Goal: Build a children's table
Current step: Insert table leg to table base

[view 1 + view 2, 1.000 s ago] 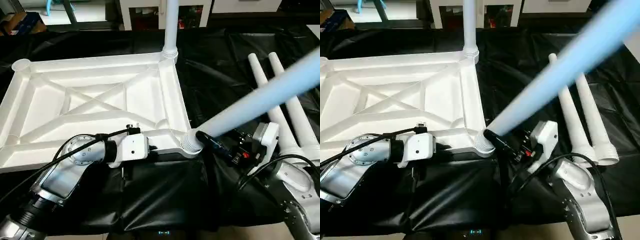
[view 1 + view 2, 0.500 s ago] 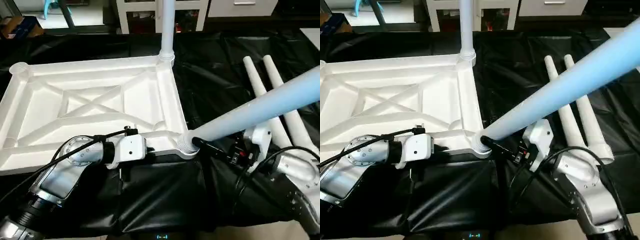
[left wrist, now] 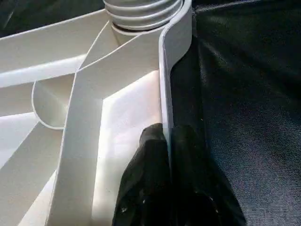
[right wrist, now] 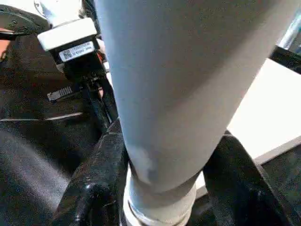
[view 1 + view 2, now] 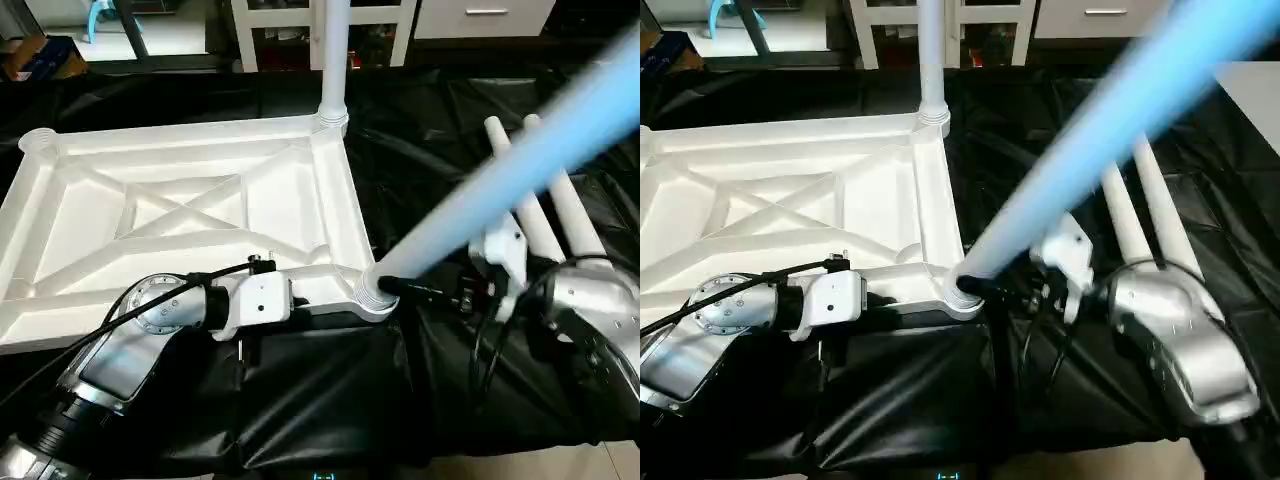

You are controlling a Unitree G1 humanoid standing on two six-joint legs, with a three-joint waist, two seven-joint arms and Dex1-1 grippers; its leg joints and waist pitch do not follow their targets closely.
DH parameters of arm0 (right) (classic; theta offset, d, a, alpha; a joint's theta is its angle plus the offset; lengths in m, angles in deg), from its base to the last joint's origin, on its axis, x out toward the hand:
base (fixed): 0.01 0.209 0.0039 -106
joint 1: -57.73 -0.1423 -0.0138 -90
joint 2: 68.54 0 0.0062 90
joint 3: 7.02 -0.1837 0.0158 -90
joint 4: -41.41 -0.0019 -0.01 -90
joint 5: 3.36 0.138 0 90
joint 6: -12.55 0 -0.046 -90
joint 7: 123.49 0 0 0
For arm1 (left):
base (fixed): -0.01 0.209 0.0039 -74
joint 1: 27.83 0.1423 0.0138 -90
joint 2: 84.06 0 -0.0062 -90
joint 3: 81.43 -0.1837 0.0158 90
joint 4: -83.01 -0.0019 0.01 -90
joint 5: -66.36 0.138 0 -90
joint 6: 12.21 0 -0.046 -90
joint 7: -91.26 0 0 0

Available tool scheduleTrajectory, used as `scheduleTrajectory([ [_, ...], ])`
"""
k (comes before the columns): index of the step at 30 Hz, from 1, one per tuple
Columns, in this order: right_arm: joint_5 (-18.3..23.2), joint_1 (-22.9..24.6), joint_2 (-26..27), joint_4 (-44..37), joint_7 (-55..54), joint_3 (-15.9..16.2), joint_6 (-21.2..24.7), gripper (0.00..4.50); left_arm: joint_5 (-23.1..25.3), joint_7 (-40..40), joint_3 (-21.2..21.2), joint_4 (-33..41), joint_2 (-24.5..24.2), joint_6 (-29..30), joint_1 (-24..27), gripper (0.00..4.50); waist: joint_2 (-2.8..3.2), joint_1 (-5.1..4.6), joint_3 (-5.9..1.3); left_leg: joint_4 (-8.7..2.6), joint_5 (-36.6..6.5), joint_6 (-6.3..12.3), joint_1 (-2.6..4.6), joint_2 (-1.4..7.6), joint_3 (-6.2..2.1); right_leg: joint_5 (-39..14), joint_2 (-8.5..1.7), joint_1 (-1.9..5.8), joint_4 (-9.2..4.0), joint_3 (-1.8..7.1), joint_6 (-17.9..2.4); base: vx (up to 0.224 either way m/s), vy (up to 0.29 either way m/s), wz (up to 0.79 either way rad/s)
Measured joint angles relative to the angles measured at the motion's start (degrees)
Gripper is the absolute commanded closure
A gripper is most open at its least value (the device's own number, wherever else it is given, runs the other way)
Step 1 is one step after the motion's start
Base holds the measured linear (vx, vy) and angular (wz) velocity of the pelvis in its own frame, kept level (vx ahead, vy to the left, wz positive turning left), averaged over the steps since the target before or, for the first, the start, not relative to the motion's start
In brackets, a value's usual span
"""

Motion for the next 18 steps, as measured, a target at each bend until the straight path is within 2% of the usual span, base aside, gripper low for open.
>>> scheduleTrajectory([
  [10, -1.04, -7.43, 2.81, 6.20, 3.92, 2.29, 2.60, 2.63, 0.08, -0.09, 0.36, -0.33, 0.10, 0.28, -0.02, 4.48, -0.10, -0.21, 0.05, 0.00, 0.00, 0.00, 0.03, 0.00, 0.00, 0.00, 0.00, -0.02, -0.01, 0.01, -0.01, 0.000, 0.000, 0.00],
  [14, -2.10, -9.24, 5.66, 8.68, 3.52, 3.53, 2.25, 2.63, 0.21, 0.07, 0.33, -0.12, 0.22, 0.38, -0.03, 4.48, -0.12, -0.30, 0.04, 0.00, 0.00, -0.01, 0.02, -0.01, 0.01, 0.00, 0.00, -0.02, -0.01, 0.02, -0.01, 0.000, 0.000, 0.00],
  [18, -2.55, -9.56, 7.73, 10.74, 3.08, 4.00, 0.79, 2.63, 0.36, 0.23, 0.02, 0.35, 0.29, 0.36, -0.16, 4.48, -0.14, 0.02, 0.03, 0.00, 0.00, -0.01, 0.00, 0.00, 0.02, 0.01, -0.01, 0.01, -0.02, 0.02, -0.02, 0.000, 0.000, 0.00],
])
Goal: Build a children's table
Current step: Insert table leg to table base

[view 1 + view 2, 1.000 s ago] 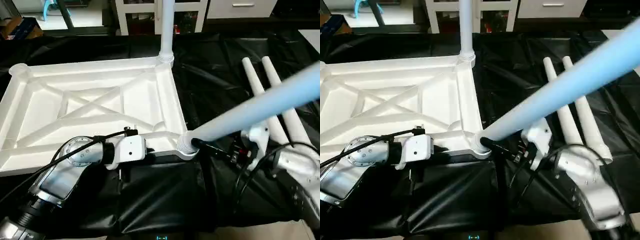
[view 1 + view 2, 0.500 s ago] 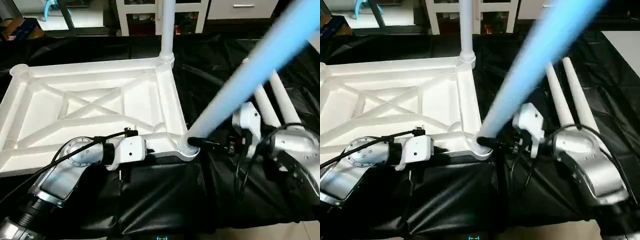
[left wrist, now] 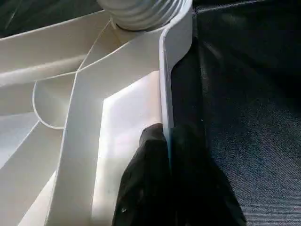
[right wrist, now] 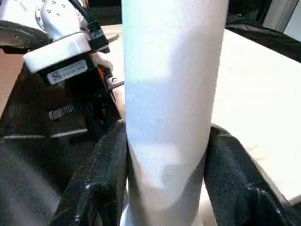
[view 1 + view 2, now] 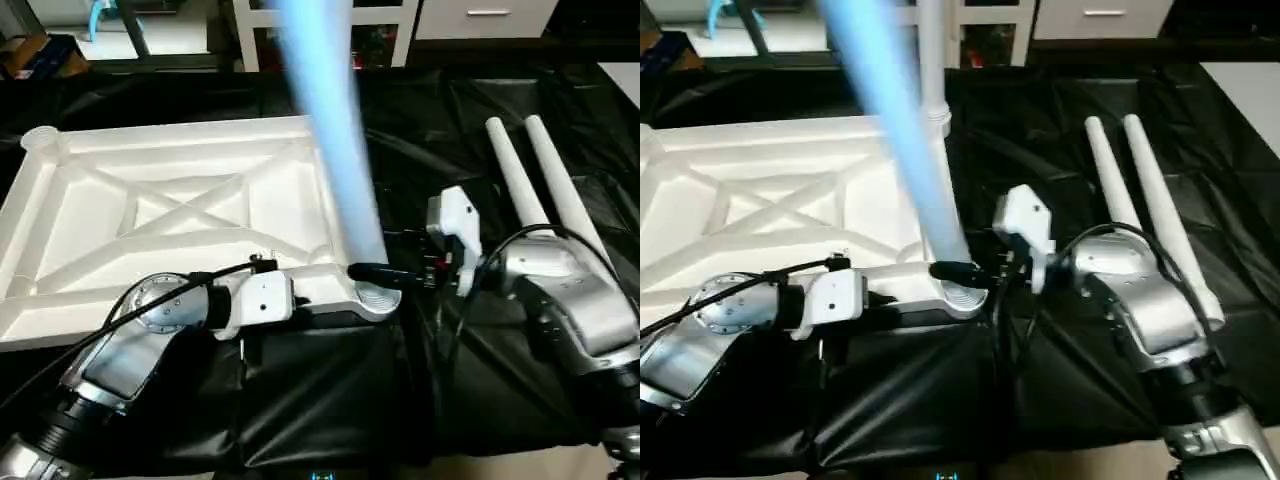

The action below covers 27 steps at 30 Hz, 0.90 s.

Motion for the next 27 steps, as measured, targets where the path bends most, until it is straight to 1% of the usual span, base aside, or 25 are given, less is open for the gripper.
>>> scheduleTrajectory([
  [3, 0.00, 0.21, 0.70, 0.62, -0.46, 0.15, -0.96, 2.63, 0.07, 0.00, -0.18, 0.39, 0.06, 0.00, 0.00, 4.48, 0.05, 0.20, 0.03, 0.00, 0.00, 0.00, -0.05, 0.00, 0.03, 0.00, -0.01, 0.00, -0.02, 0.00, -0.03, 0.000, 0.000, 0.00],
  [5, 0.02, 0.62, 0.86, 0.61, -0.62, -0.42, -1.32, 2.63, 0.12, 0.00, -0.30, 0.52, 0.06, 0.04, 0.00, 4.48, 0.04, 0.26, 0.02, 0.00, 0.00, 0.00, -0.07, 0.00, 0.03, -0.02, -0.01, 0.01, -0.02, 0.00, -0.06, 0.000, 0.000, 0.00],
  [9, 1.05, 3.16, 2.46, 0.52, -2.19, -2.72, -2.99, 2.63, 0.17, 0.20, -0.51, 0.56, 0.10, 0.02, -0.10, 4.48, 0.11, 0.30, 0.06, 0.00, 0.00, 0.00, -0.10, 0.00, 0.04, -0.07, -0.02, 0.02, -0.04, 0.02, -0.06, 0.000, 0.000, 0.00],
  [12, 2.77, 4.89, 3.03, 0.05, -3.31, -4.67, -3.06, 2.63, 0.18, 0.35, -0.57, 0.47, 0.16, 0.00, -0.31, 4.48, 0.14, 0.30, 0.11, 0.00, 0.00, 0.00, -0.15, 0.00, 0.05, -0.08, -0.02, 0.00, -0.06, 0.03, -0.04, 0.000, 0.000, 0.00],
  [14, 4.62, 6.21, 3.71, -0.49, -4.36, -6.65, -2.23, 2.63, 0.17, 0.35, -0.56, 0.45, 0.19, -0.05, -0.43, 4.48, 0.22, 0.30, 0.20, 0.00, 0.00, 0.00, -0.20, 0.01, 0.04, -0.08, -0.02, -0.03, -0.07, 0.02, -0.04, 0.000, 0.000, 0.00],
  [15, 6.20, 6.93, 4.17, -0.87, -5.05, -8.09, -0.92, 2.63, 0.12, 0.35, -0.53, 0.42, 0.19, -0.15, -0.51, 4.48, 0.32, 0.31, 0.29, 0.00, 0.00, 0.00, -0.27, -0.01, 0.04, -0.08, -0.03, -0.09, -0.08, 0.04, -0.04, 0.000, 0.000, 0.00],
  [19, 9.80, 8.08, 4.31, -1.06, -6.05, -11.00, 2.44, 2.63, 0.11, 0.47, -0.55, 0.23, 0.19, -0.39, -0.66, 4.48, 0.54, 0.32, 0.51, 0.00, 0.00, 0.00, -0.42, -0.01, 0.05, -0.07, -0.03, -0.19, -0.08, 0.02, -0.06, 0.000, 0.000, 0.00],
  [22, 10.98, 8.94, 3.94, -2.05, -6.19, -12.14, 4.02, 2.63, 0.02, 0.45, -0.72, 0.29, 0.29, -0.81, -0.74, 4.48, 0.86, 0.38, 0.70, 0.00, 0.00, 0.01, -0.57, 0.01, 0.06, -0.01, -0.04, -0.21, -0.08, 0.03, -0.16, 0.000, 0.000, 0.00],
  [27, 11.44, 10.47, 3.01, -3.83, -6.48, -12.41, 4.04, 2.63, 0.02, 0.36, -1.12, 0.55, 0.32, -1.18, -0.80, 4.48, 1.00, 0.57, 0.68, 0.00, 0.01, 0.02, -0.76, 0.05, 0.07, -0.01, -0.06, -0.21, -0.08, -0.03, -0.34, 0.000, 0.000, 0.00],
])
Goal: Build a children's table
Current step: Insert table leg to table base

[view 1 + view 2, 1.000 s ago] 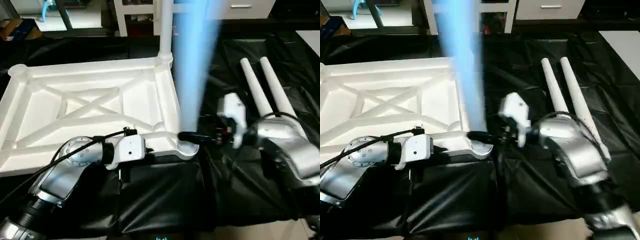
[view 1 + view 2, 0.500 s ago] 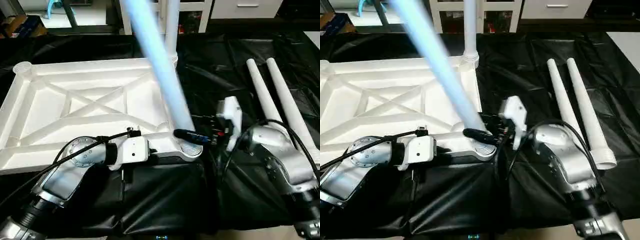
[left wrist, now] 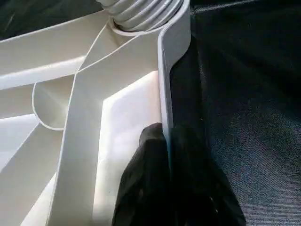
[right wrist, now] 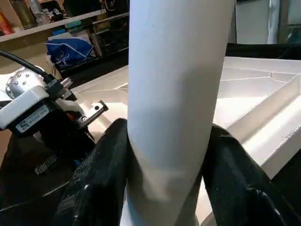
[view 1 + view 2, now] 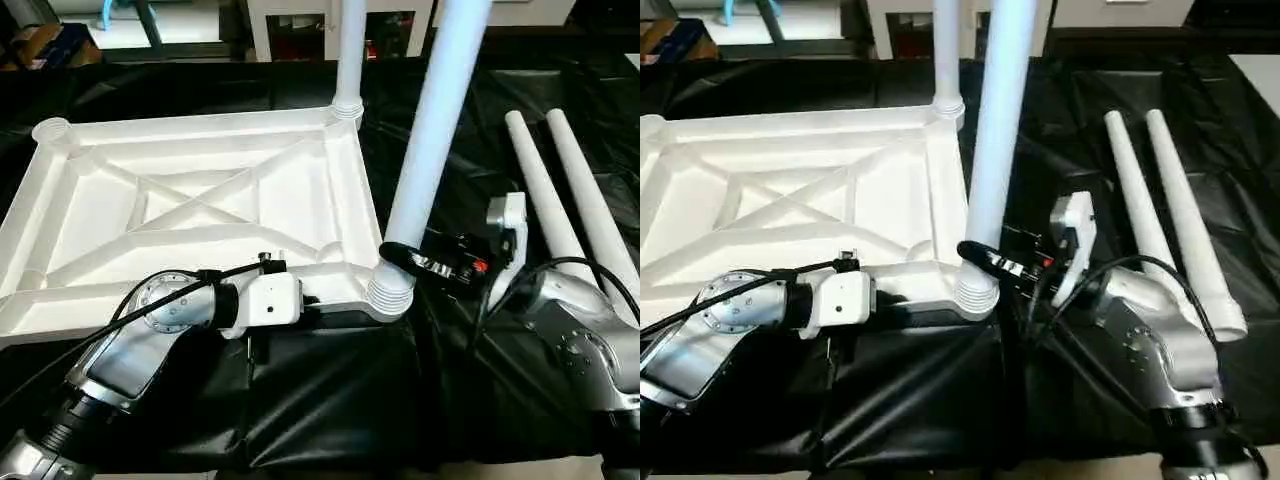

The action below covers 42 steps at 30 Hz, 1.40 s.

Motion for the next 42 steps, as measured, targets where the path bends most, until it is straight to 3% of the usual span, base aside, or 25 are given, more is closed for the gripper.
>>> scheduleTrajectory([
  [8, -1.53, 2.83, -0.55, -2.20, -0.20, -0.01, -3.44, 2.63, 0.09, 0.19, -0.21, -0.15, 0.17, 0.03, -0.19, 4.48, -0.02, 0.04, -0.01, 0.01, 0.00, 0.00, -0.03, 0.01, 0.02, -0.04, -0.02, 0.04, 0.00, 0.00, 0.03, 0.000, 0.000, 0.00],
  [12, -1.02, 6.00, -0.61, -3.63, -0.40, -2.20, -4.17, 2.63, 0.09, 0.21, -0.39, 0.08, 0.12, 0.03, -0.08, 4.48, 0.05, 0.08, -0.08, 0.03, 0.01, 0.02, -0.03, 0.01, 0.02, -0.14, -0.02, 0.09, 0.00, 0.02, 0.06, 0.000, 0.000, 0.00],
  [18, -1.96, 10.01, -1.05, -6.12, -2.13, -2.21, -7.86, 2.63, 0.01, 0.28, -0.41, -0.37, 0.11, -0.19, -0.12, 4.48, 0.18, -0.03, -0.17, 0.05, 0.01, 0.02, -0.02, 0.03, 0.03, -0.14, -0.02, 0.12, 0.02, 0.00, 0.05, 0.000, 0.000, 0.00],
  [28, -4.51, 10.16, -3.56, -8.23, -1.81, -0.14, -8.79, 2.63, -0.36, 0.14, -0.46, -1.15, 0.10, -0.47, -0.15, 4.48, 0.42, -0.14, -0.49, 0.10, 0.02, 0.03, -0.02, 0.04, 0.01, -0.13, -0.01, 0.14, 0.05, -0.02, 0.04, 0.000, 0.000, 0.00],
  [32, -7.38, 9.86, -6.73, -9.65, -0.48, 1.51, -8.88, 2.63, -0.27, 0.10, -0.53, -1.55, -0.10, -0.42, -0.12, 4.48, -0.17, -0.29, -1.14, 0.12, 0.01, 0.03, 0.10, 0.10, 0.01, -0.13, 0.03, 0.22, 0.07, -0.04, 0.04, 0.000, 0.000, 0.00],
  [37, -9.68, 9.17, -9.36, -11.21, 0.11, 3.49, -8.79, 2.63, -0.31, 0.13, -0.67, -2.14, -0.12, -0.41, 0.08, 4.48, -0.37, -0.38, -1.20, 0.07, -0.01, 0.00, 0.85, 0.10, -0.03, -0.41, 0.03, 0.98, 0.07, -0.04, 0.45, 0.000, 0.000, 0.00],
  [42, -9.88, 9.09, -10.90, -12.16, 1.00, 3.80, -8.14, 2.63, -0.30, -0.04, -1.07, -1.93, -0.12, -0.42, 0.30, 4.48, -0.41, -0.38, -1.38, 0.04, -0.02, 0.00, 0.93, 0.09, -0.04, -0.58, 0.03, 1.10, 0.06, -0.02, 0.42, 0.000, 0.000, 0.00],
])
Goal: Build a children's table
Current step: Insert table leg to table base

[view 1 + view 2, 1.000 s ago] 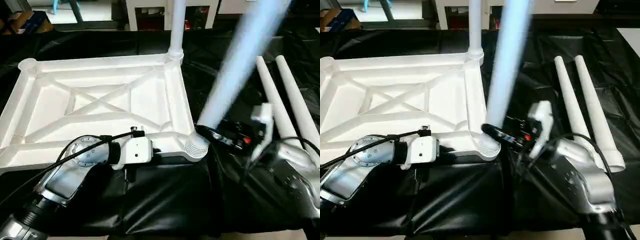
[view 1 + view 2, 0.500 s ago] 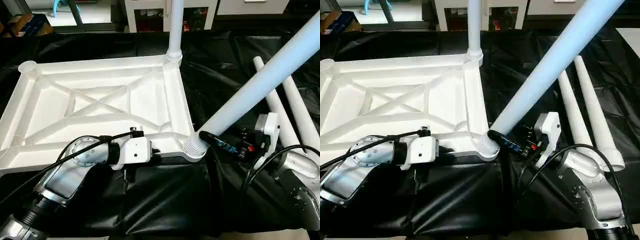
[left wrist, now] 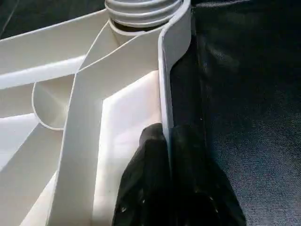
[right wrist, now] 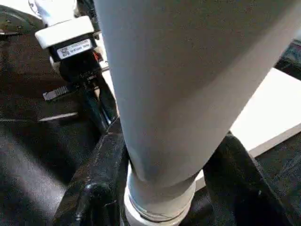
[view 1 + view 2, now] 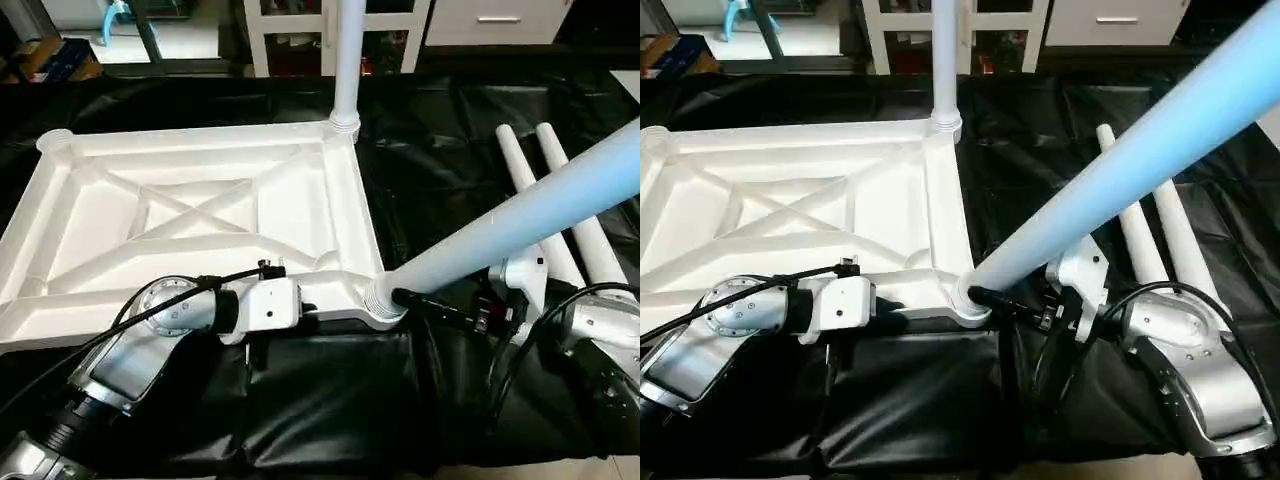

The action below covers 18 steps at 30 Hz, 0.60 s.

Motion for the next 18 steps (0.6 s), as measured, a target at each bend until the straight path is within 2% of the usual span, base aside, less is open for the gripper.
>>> scheduleTrajectory([
  [6, -0.29, -2.54, -0.05, 1.29, 1.27, 1.08, 1.58, 2.63, -0.06, -0.25, 0.14, -0.29, -0.08, -0.01, 0.08, 4.48, 0.04, -0.05, -0.30, -0.02, -0.02, 0.02, 0.01, 0.00, 0.00, 0.07, 0.01, 0.02, 0.00, -0.02, -0.16, 0.000, 0.000, 0.00],
  [11, -0.52, -5.39, 1.72, 4.33, 1.99, 2.29, 2.03, 2.63, -0.05, -0.20, 0.45, -0.83, -0.19, 0.02, 0.04, 4.48, -0.23, -0.33, -0.46, -0.02, -0.02, 0.02, 0.04, 0.00, -0.03, -0.02, 0.02, 0.00, 0.00, -0.01, -0.01, 0.000, 0.000, 0.00],
  [18, -2.15, -11.19, 4.29, 9.75, 4.48, 4.88, 2.12, 2.63, -0.02, -0.25, 1.26, -1.15, -0.87, 0.30, 0.41, 4.48, -0.43, -1.59, -0.56, -0.02, -0.02, 0.01, 0.04, -0.03, -0.14, -0.03, 0.03, 0.01, 0.00, -0.02, 0.01, 0.000, 0.000, 0.00],
])
